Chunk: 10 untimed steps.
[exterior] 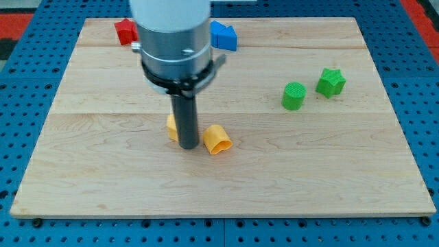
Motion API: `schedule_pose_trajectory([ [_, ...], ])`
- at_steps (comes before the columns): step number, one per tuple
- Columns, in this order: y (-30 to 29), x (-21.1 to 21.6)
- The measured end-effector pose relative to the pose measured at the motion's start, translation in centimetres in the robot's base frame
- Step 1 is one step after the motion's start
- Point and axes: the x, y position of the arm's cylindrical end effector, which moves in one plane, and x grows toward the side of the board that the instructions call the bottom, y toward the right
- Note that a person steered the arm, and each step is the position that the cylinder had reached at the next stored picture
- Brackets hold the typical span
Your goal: Push the yellow hexagon towards the top right
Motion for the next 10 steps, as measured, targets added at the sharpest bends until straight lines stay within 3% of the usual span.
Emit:
schedule_pose_trajectory([
  [1,-3.4,-3.3],
  [3,-11.4,-6.0],
  [5,2.3,-6.5],
  [6,2.5,-11.8],
  [7,1.5,-14.5],
  [10,9.3,-15.2],
])
